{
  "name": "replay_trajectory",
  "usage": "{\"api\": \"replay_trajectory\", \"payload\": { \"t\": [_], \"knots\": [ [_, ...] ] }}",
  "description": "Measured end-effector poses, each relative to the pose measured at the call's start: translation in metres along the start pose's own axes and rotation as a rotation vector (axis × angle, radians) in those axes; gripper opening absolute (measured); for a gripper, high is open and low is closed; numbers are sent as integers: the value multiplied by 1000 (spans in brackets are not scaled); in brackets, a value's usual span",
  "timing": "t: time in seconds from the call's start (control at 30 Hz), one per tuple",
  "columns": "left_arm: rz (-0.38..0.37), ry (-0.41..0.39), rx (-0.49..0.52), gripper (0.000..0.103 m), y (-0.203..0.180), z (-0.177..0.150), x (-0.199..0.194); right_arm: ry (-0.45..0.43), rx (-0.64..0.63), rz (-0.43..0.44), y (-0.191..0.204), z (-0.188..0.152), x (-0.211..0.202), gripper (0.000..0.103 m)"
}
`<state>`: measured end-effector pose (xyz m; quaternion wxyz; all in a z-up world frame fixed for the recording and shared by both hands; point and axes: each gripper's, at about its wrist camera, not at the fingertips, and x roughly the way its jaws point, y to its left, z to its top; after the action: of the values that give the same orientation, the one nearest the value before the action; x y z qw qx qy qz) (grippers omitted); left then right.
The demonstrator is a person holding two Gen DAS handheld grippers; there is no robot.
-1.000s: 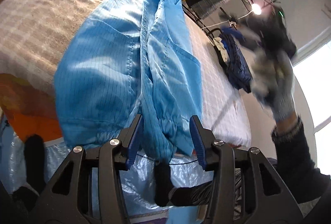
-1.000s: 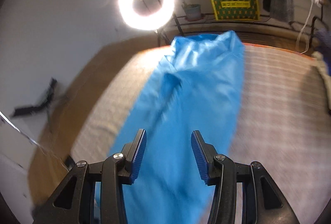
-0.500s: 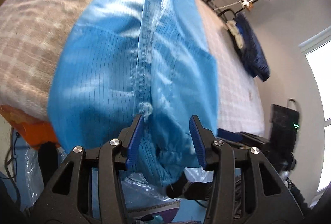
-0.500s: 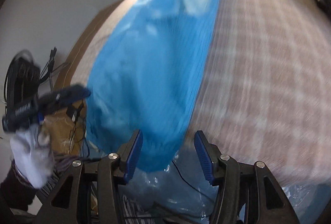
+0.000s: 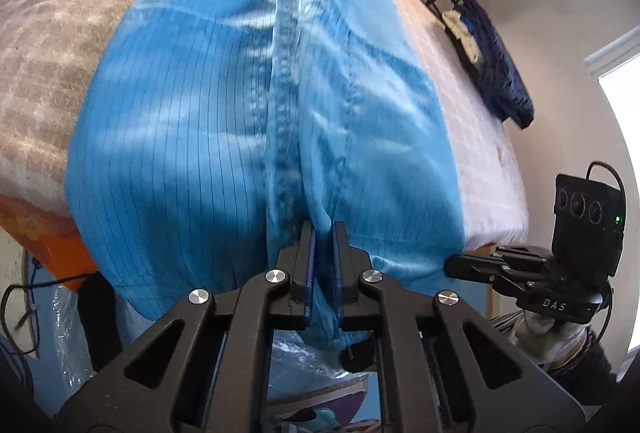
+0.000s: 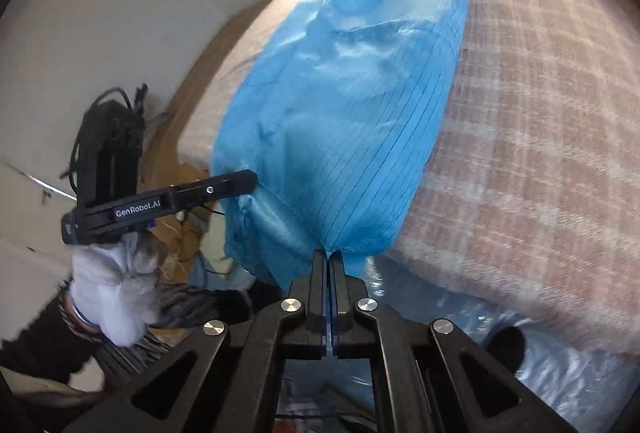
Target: Fold large clothes
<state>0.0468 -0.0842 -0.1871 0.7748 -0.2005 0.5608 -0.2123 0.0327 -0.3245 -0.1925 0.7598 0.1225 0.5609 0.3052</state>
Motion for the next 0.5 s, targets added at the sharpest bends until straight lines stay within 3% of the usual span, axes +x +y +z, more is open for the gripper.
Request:
{"api": "replay_trajectory", "payload": {
  "t": [0.1,0.17,0.23,0.3,0.33,0.5],
  "knots": [
    [-7,6,14,6,-2,-3,3,46,15,-57,-9,-6,14,0],
    [-45,5,17,6,-3,-6,1,53,15,-54,-9,-7,16,0],
    [-44,-3,33,6,-5,-8,-2,48,9,-18,-11,-5,9,7],
    [-81,5,10,6,-3,-11,-1,37,30,12,-17,-1,4,52],
    [-103,10,-2,6,-2,-12,-1,23,42,24,-19,-2,1,56],
    [-67,24,22,6,-5,-17,6,35,123,130,-36,1,11,53]
  ]
}}
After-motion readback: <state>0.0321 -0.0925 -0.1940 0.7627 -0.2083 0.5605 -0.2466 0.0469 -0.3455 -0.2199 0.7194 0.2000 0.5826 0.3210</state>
